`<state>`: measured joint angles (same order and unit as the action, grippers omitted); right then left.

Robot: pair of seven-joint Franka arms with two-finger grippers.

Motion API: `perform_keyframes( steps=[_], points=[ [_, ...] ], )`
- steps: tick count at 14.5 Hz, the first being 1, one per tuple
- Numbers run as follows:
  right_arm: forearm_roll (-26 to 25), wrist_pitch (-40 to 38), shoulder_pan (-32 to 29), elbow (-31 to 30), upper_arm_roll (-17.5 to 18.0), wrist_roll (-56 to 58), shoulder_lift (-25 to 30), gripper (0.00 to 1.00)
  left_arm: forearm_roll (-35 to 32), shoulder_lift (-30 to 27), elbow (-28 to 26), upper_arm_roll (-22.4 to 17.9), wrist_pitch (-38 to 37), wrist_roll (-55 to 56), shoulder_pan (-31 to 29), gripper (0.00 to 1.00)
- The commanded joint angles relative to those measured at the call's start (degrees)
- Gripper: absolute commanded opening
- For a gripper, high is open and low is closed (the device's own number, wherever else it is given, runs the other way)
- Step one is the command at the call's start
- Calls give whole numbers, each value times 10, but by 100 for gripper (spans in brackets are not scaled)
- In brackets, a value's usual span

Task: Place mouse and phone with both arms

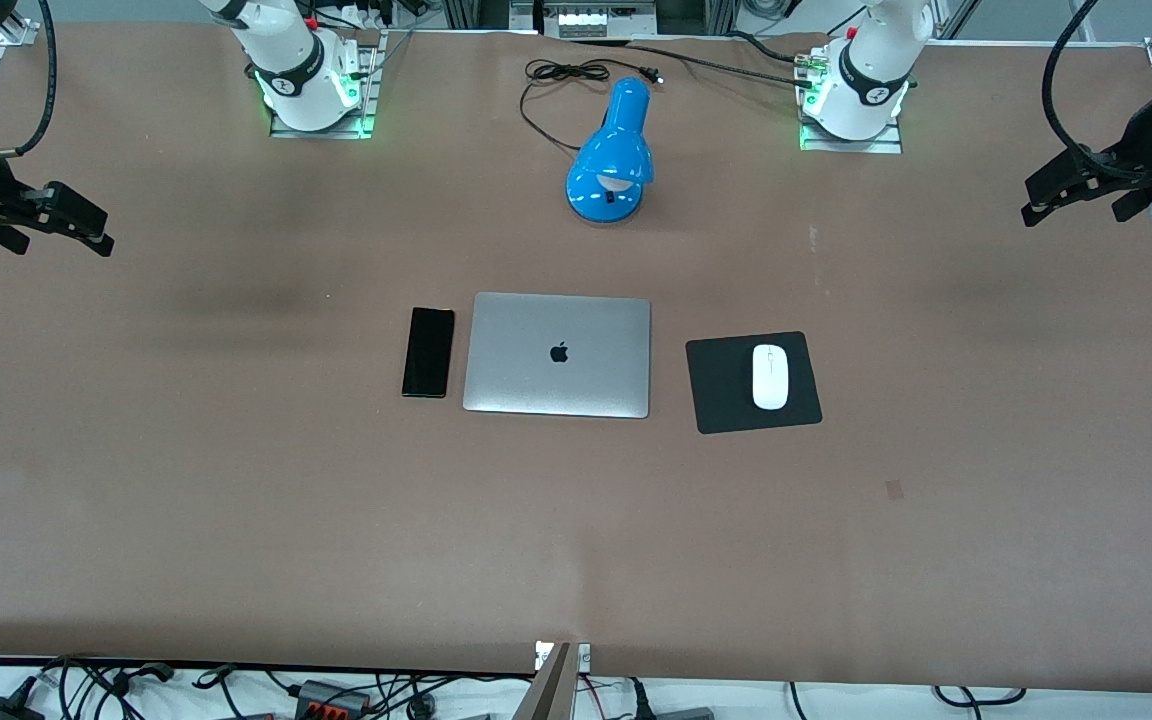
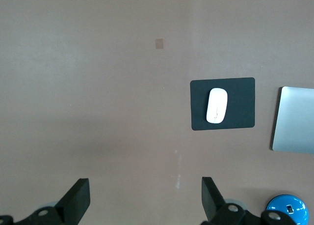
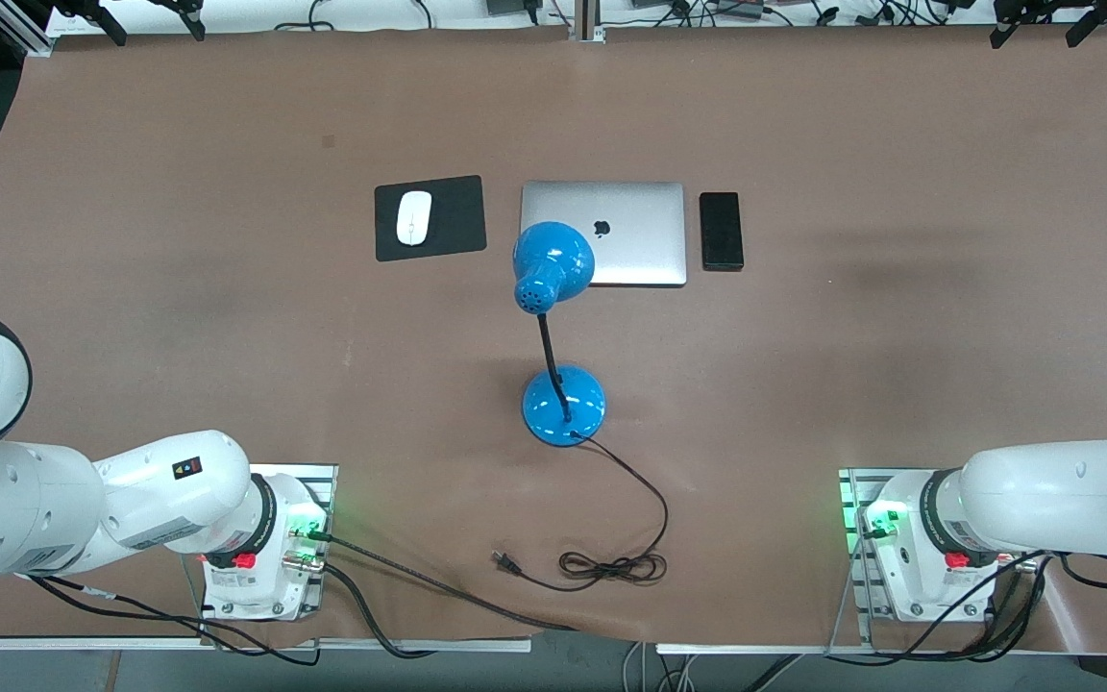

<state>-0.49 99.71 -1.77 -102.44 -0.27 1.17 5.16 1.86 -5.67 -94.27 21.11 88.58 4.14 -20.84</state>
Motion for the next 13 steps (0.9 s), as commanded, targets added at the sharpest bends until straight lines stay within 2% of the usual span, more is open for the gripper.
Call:
perform_keyframes(
  steps=[1, 7, 13],
  points=[
    [-1, -3, -7, 2, 4, 9, 4, 100, -11, -3, 1, 12, 3, -10, -1, 100],
    [1, -10, -11, 2, 4, 9, 6, 100, -12, -7, -6, 14, 8, -11, -2, 100],
    [0, -16, -10, 1, 4, 9, 9, 100, -11, -32, -40, 13, 27, -11, -3, 100]
  ],
)
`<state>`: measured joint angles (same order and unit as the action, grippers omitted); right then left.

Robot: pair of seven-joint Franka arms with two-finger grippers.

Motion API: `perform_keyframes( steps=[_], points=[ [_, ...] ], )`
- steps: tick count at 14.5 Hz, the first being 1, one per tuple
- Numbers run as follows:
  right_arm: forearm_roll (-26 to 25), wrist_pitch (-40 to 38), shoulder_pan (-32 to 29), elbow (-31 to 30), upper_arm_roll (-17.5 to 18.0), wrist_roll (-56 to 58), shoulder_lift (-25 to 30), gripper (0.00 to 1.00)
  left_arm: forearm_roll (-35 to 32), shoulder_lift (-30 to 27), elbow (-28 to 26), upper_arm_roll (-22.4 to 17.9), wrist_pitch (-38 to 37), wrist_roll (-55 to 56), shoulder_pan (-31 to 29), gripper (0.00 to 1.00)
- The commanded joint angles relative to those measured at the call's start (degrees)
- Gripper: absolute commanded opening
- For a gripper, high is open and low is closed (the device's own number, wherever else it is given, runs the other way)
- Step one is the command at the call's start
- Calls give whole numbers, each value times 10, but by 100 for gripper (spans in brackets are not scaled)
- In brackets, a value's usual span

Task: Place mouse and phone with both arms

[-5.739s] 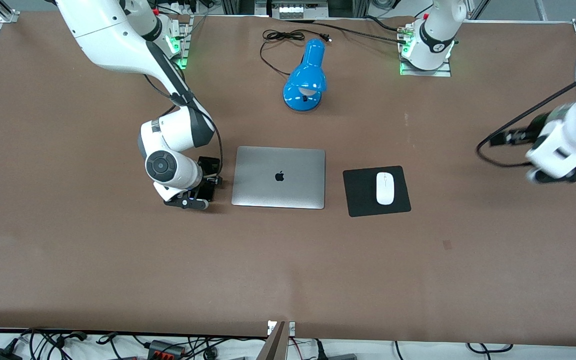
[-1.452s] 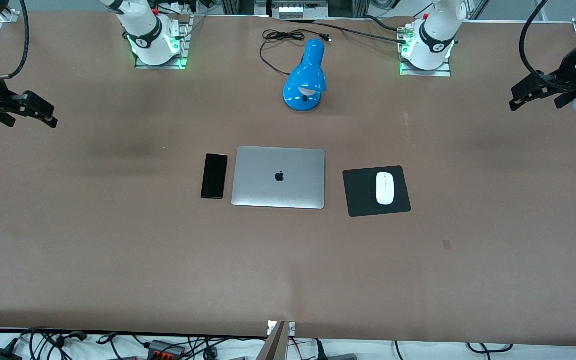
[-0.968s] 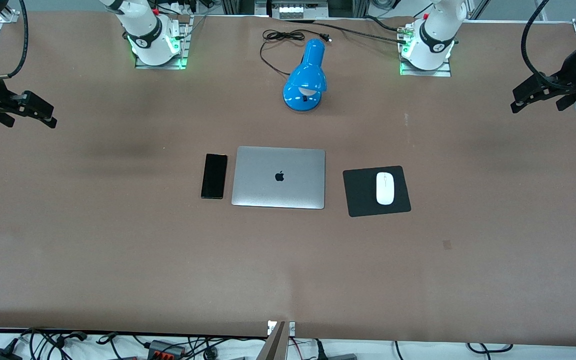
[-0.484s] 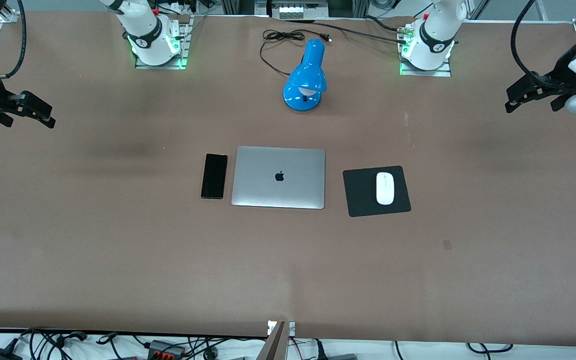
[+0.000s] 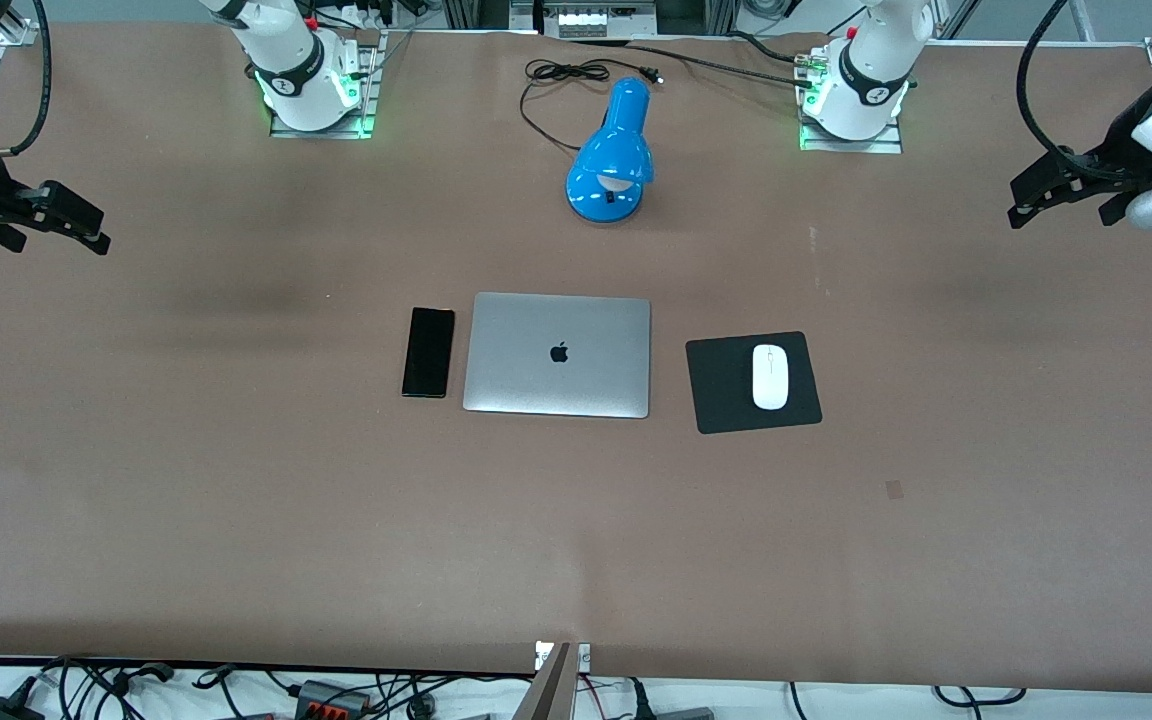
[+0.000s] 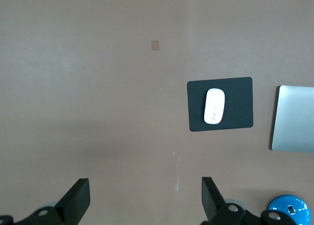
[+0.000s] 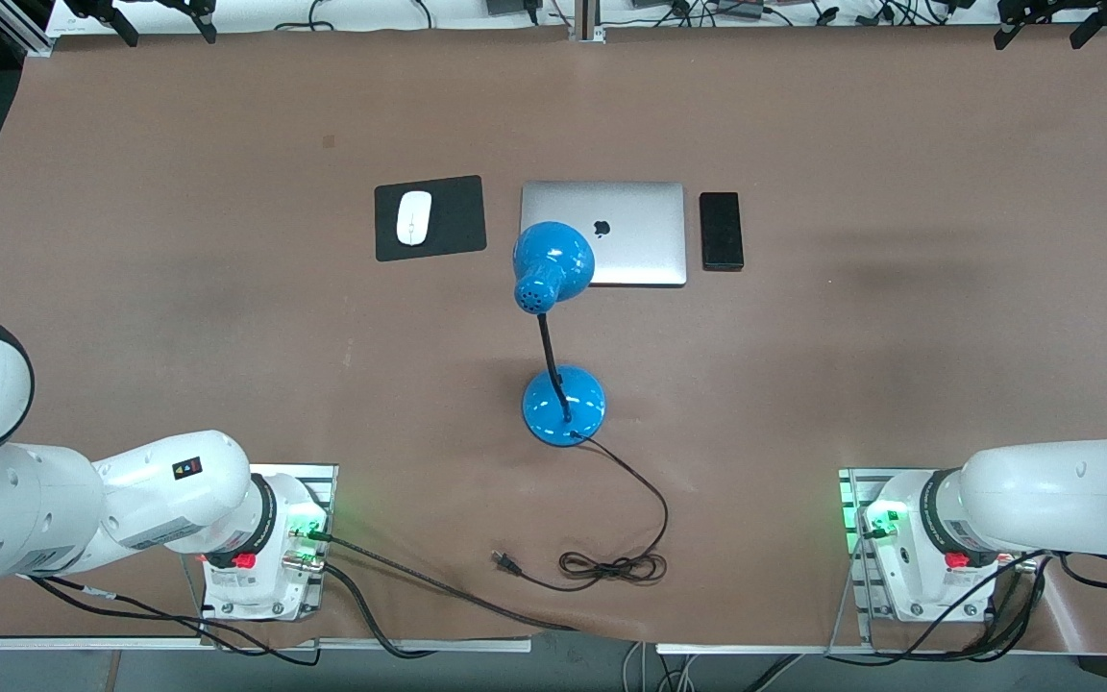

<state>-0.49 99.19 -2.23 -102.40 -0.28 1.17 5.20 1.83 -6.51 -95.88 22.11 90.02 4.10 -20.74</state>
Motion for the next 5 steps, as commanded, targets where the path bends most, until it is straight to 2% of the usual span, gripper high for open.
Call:
perform_keyframes(
  steps=[1, 5],
  points=[
    [0, -13, -6, 2, 4, 9, 9, 100, -10, -24, -24, 2, 11, -10, -4, 100],
    [0, -15, -6, 2, 4, 10, 9, 100, -11, -24, -24, 3, 10, -10, -4, 100]
  ],
)
